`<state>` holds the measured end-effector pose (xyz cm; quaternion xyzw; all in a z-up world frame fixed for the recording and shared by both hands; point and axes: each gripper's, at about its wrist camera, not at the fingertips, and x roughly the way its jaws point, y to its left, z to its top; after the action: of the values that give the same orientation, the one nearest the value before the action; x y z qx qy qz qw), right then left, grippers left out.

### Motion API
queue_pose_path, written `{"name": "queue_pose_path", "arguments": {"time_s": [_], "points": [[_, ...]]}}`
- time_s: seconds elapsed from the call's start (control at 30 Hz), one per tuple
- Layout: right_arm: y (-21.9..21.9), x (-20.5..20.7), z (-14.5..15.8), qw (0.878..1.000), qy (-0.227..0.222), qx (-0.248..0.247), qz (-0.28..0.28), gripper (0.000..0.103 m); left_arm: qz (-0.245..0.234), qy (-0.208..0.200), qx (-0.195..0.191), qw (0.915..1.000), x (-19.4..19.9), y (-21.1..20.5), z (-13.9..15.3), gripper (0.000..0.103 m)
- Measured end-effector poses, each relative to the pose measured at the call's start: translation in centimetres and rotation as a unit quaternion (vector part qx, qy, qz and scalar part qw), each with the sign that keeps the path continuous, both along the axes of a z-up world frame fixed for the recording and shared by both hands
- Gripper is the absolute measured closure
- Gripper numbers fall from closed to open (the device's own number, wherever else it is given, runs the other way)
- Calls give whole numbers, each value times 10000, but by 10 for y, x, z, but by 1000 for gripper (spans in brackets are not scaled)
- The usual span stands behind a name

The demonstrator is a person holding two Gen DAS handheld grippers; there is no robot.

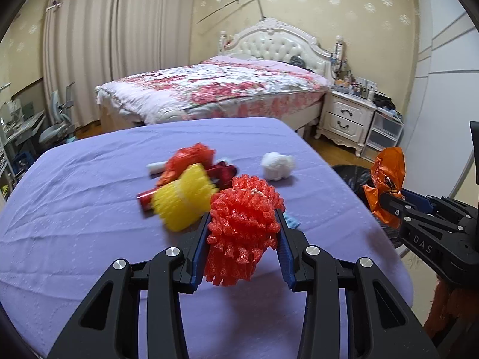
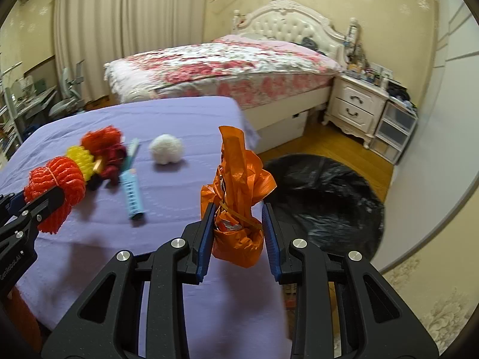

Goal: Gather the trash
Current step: 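Carry both items over the black bin and open both tools to drop them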

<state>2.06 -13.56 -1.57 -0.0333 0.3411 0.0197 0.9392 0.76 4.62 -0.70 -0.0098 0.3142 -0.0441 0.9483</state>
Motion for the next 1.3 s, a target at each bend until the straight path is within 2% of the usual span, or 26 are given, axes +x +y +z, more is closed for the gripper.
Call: {"name": "queue_pose_path", "arguments": {"time_s": [0.4,0.63,0.77,1.17,1.27,1.3], "points": [[-70,26,-8,9971,-3,7,-765,73,-588,-21,153,9982,55,-84,-2,63],[-95,47,-15,9948,58,-58,-1017,73,-775,115,235,9966,91,-116,-11,63],[-109,59,-18,9934,110,69,-1136,73,-878,93,370,9954,107,-136,-18,63],[-132,82,-34,9894,307,154,-1412,72,-959,227,663,9929,138,-170,-33,62],[-137,84,-37,9883,311,179,-1484,60,-935,320,700,9926,139,-172,-36,49],[-138,84,-38,9880,303,175,-1505,58,-915,330,684,9929,139,-171,-36,38]]}}
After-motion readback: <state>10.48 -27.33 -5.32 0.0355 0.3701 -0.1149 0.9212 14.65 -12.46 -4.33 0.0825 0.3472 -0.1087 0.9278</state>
